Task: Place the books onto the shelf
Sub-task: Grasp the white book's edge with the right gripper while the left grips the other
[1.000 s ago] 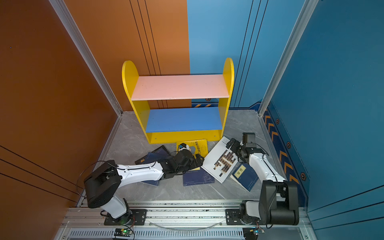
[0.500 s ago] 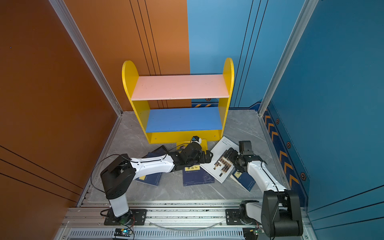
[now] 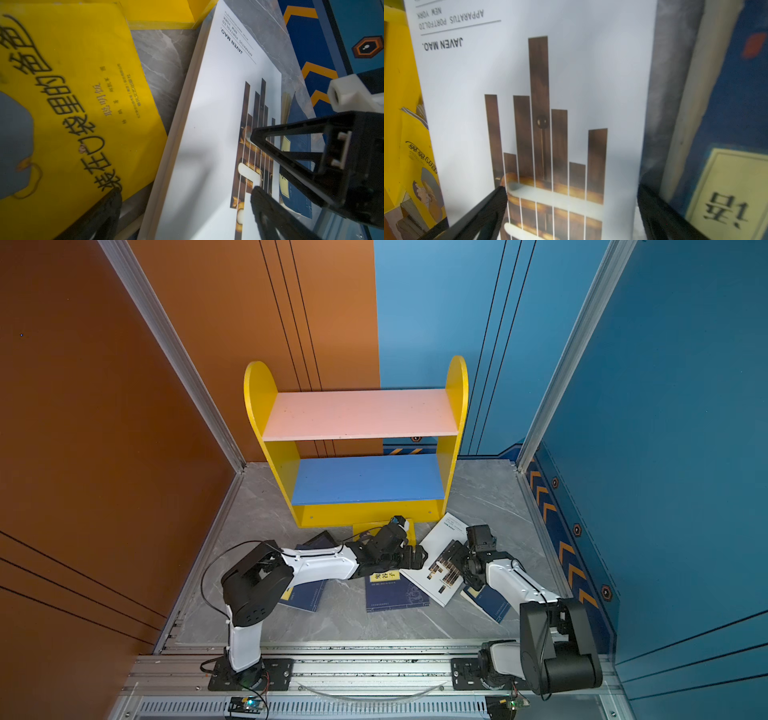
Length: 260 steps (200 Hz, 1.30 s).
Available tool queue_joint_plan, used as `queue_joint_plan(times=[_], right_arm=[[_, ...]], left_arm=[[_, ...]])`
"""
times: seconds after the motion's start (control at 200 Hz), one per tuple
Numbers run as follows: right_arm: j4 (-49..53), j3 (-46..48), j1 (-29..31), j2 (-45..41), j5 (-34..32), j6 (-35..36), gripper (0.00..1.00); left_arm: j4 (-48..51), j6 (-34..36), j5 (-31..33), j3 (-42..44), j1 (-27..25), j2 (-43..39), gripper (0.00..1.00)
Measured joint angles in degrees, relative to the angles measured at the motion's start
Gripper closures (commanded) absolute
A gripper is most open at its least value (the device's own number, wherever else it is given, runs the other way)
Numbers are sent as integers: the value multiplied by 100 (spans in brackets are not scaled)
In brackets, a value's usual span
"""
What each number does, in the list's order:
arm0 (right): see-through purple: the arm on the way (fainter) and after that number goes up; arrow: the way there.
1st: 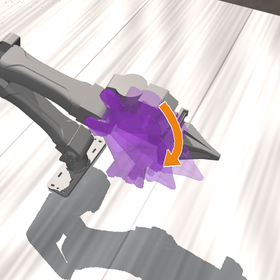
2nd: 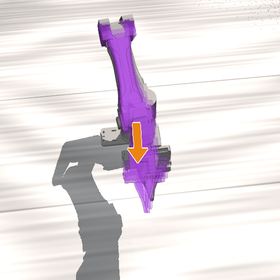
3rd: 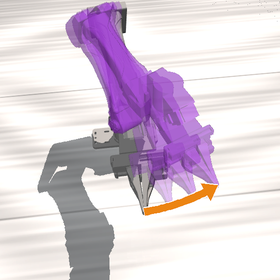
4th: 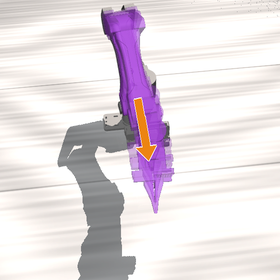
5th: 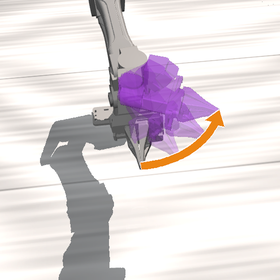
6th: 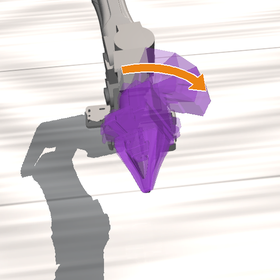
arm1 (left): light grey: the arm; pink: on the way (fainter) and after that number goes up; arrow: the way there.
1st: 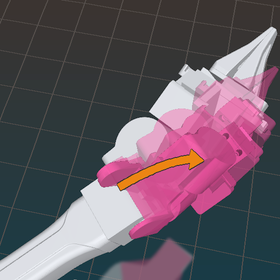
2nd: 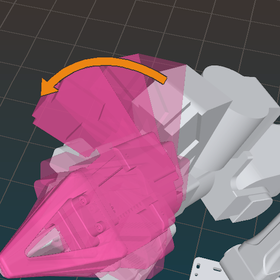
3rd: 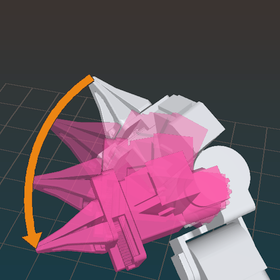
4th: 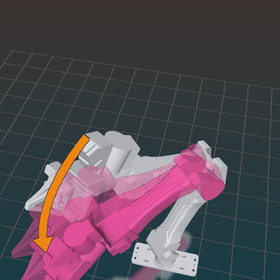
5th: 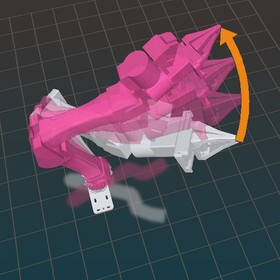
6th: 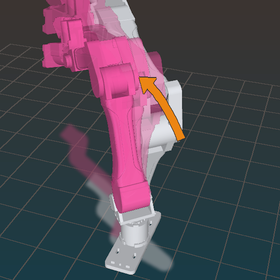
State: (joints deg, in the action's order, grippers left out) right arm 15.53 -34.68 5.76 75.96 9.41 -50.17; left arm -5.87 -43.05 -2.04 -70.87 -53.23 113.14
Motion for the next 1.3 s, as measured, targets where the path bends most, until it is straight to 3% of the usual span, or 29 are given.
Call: queue_joint_plan(times=[0.25, 0.516, 0.791, 0.981, 1.302], right_arm=[[-713, 319, 68, -192, 337, -278, 0], [-1025, 817, 44, -1390, 737, -804, 0], [-2441, 1217, 184, -1725, 1204, -1574, 7], [-2852, 1241, 260, -1714, 1200, -1790, 22], [-2090, 1241, 173, -1738, 920, -1910, 48]], left_arm=[[-658, -470, -566, 48, 299, 190, 8], [-1226, -774, -861, 103, 592, 271, 7], [-1810, -1187, -1480, 254, 629, 269, 7], [-2186, -1401, -1657, 391, 632, 271, 7], [-2411, -1541, -1670, 710, 734, 201, 8]])
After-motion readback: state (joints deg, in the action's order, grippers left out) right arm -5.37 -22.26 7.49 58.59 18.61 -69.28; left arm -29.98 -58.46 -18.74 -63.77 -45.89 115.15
